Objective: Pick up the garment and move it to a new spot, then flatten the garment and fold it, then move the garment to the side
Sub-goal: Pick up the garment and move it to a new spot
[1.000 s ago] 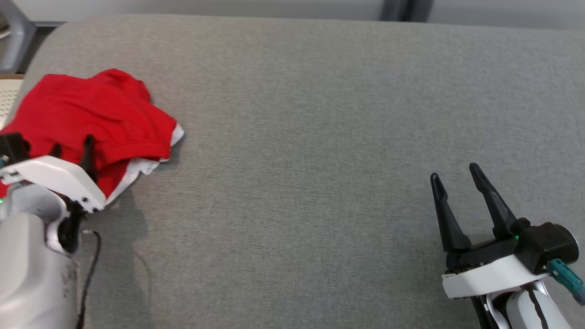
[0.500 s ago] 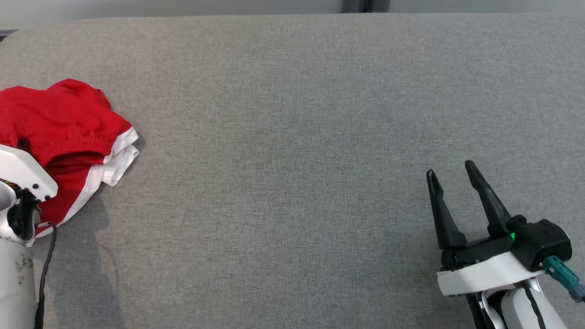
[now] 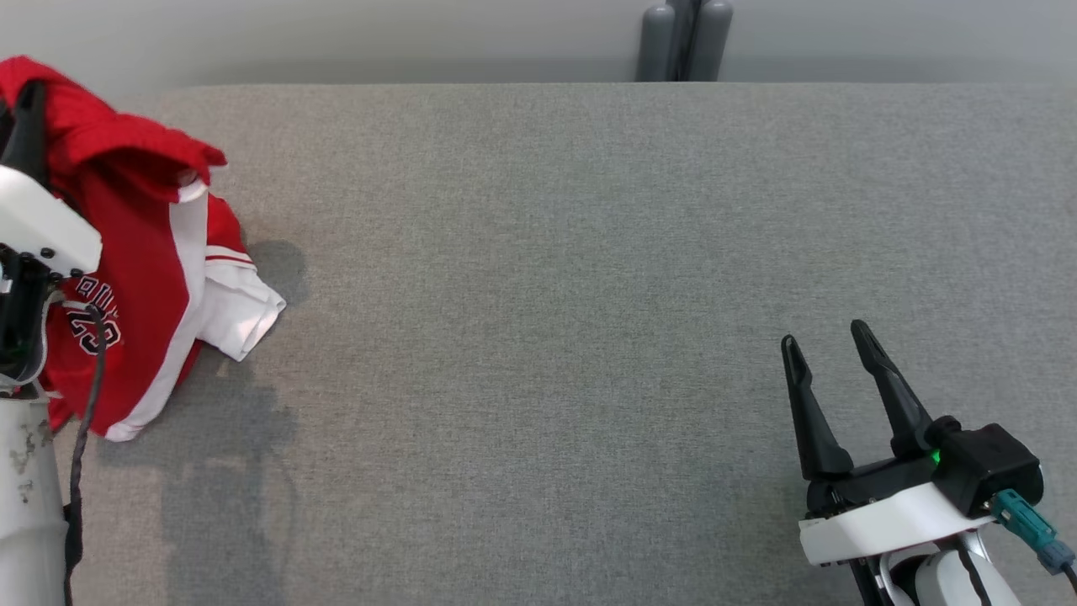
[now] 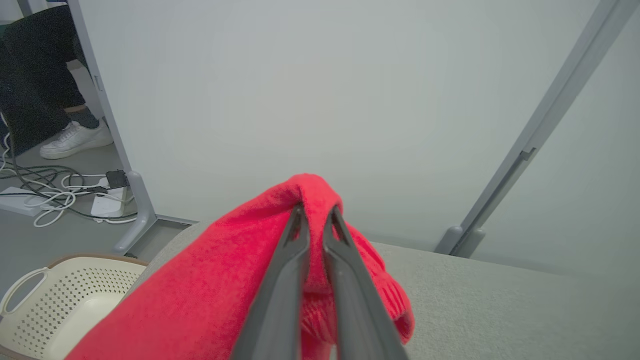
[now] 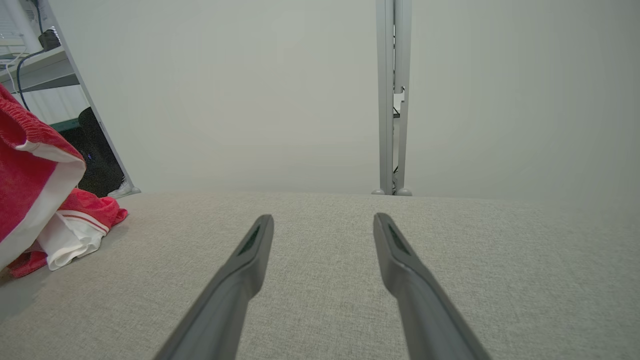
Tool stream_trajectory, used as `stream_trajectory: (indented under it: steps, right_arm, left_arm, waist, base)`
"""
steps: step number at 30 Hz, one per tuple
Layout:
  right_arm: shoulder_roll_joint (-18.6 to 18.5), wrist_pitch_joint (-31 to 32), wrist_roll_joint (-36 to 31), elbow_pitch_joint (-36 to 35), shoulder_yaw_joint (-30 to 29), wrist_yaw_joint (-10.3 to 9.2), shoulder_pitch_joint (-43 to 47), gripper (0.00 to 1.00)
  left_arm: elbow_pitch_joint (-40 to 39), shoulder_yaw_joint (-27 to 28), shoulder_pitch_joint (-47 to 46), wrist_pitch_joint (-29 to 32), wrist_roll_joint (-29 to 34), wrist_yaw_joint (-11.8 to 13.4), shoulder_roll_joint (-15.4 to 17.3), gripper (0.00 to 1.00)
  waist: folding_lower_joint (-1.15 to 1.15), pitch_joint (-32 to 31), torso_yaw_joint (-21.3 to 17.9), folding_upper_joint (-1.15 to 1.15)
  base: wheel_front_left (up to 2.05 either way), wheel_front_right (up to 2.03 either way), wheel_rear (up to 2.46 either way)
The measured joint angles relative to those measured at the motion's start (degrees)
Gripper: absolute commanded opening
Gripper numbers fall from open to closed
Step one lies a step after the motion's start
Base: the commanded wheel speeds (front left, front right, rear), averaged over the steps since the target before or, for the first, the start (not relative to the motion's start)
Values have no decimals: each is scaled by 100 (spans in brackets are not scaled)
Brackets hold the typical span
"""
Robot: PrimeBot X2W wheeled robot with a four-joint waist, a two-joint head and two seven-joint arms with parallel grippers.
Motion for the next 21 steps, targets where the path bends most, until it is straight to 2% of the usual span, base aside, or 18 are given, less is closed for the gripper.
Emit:
stream_trajectory:
  steps: [9,14,16,19,21]
  right_arm:
    - [89,0,9,14,34,0,165,100]
    - [129,0,24,32,40,0,200,100]
    - [141,0,35,32,46,0,214,100]
    - [163,0,81,49,51,0,231,100]
    - [172,1,90,60,43,0,248,100]
  left_arm:
    - [-2149,-586,222,736,-575,-122,-567,0]
    - [-2976,-1036,342,1046,-1151,-127,-1091,0]
    - [-3199,-1291,428,1100,-1437,-77,-1234,0]
    - [-3424,-1779,633,940,-1904,138,-1347,0]
    - [-3414,-2106,813,657,-2195,375,-1365,0]
  waist:
    - [0,-264,-439,0]
    - [0,-371,-863,0]
    - [0,-398,-1056,0]
    - [0,-432,-1375,0]
    - [0,-447,-1599,0]
  base:
    - [0,0,0]
    - [0,0,0]
    - [0,0,0]
    - [0,0,0]
    - [0,0,0]
